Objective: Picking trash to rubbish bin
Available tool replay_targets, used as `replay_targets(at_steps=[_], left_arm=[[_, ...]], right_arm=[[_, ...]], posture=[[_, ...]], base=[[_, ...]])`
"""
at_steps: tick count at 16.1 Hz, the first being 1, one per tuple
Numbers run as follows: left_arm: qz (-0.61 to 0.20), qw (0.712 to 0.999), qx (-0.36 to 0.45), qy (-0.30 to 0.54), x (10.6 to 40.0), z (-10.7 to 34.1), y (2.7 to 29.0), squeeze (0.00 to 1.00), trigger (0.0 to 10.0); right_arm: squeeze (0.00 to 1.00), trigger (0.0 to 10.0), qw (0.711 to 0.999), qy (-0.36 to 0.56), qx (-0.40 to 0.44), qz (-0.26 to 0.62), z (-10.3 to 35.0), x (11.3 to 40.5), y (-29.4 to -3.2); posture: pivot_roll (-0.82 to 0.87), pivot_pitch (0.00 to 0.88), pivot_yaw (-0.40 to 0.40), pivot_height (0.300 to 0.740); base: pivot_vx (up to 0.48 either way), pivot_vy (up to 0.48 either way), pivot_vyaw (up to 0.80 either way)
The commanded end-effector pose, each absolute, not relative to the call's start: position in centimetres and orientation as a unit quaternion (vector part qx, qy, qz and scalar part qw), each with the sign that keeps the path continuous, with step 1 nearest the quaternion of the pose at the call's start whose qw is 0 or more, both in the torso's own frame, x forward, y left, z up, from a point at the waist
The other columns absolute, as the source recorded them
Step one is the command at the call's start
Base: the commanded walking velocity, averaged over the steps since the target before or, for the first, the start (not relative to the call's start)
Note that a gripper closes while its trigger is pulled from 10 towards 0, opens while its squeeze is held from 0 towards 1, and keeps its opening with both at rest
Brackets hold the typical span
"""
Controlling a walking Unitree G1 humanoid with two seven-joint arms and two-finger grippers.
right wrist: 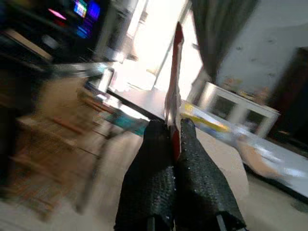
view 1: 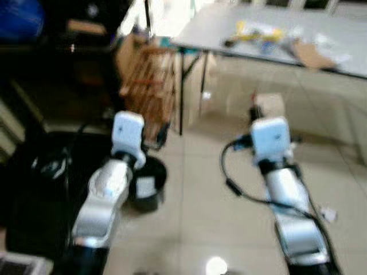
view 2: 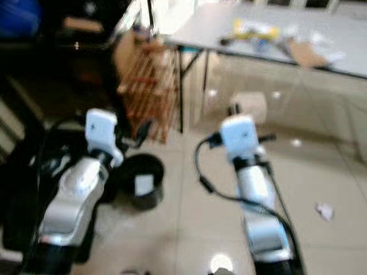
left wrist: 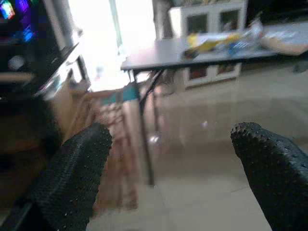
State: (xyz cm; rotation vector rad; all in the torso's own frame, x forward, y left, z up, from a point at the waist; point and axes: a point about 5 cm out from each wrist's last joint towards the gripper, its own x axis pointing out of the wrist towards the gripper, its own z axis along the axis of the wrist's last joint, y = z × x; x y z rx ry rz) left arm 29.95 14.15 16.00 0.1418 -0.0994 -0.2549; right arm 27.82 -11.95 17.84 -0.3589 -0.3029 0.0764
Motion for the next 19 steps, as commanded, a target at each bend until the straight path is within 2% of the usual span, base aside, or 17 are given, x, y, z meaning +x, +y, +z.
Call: replay_targets(at_steps=[1, 5, 11, 15, 19], left_arm=[[-0.127, 0.988, 0.069, -0.054, 30.0, 16.2, 14.0, 0.0, 10.0], [-0.122, 0.988, 0.072, -0.053, 30.0, 16.2, 14.0, 0.0, 10.0], [-0.129, 0.987, 0.069, -0.066, 30.0, 16.4, 13.4, 0.0, 10.0], [-0.136, 0.986, 0.072, -0.065, 30.1, 16.4, 13.2, 0.0, 10.0], [-0.151, 0.984, 0.07, -0.064, 30.0, 16.4, 12.9, 0.0, 10.0]], right_arm=[[0.0, 10.0, 0.969, -0.161, -0.185, 0.032, 18.4, 27.9, -12.4], [0.0, 10.0, 0.968, -0.164, -0.184, 0.036, 18.5, 27.9, -12.3], [0.0, 10.0, 0.97, -0.16, -0.181, 0.04, 18.3, 28.0, -12.1], [0.0, 10.0, 0.97, -0.156, -0.184, 0.039, 18.1, 28.0, -12.2], [0.0, 10.0, 0.971, -0.153, -0.181, 0.041, 17.9, 28.0, -12.1]], posture=[[0.02, 0.107, 0.015, 0.74], [0.02, 0.107, 0.011, 0.74], [0.03, 0.106, 0.011, 0.74], [0.03, 0.103, 0.013, 0.74], [0.02, 0.101, 0.018, 0.74]], base=[[0.0, 0.48, 0.0], [0.0, 0.48, 0.0], [0.0, 0.0, 0.0], [0.0, 0.0, 0.56], [0.06, 0.0, 0.0]])
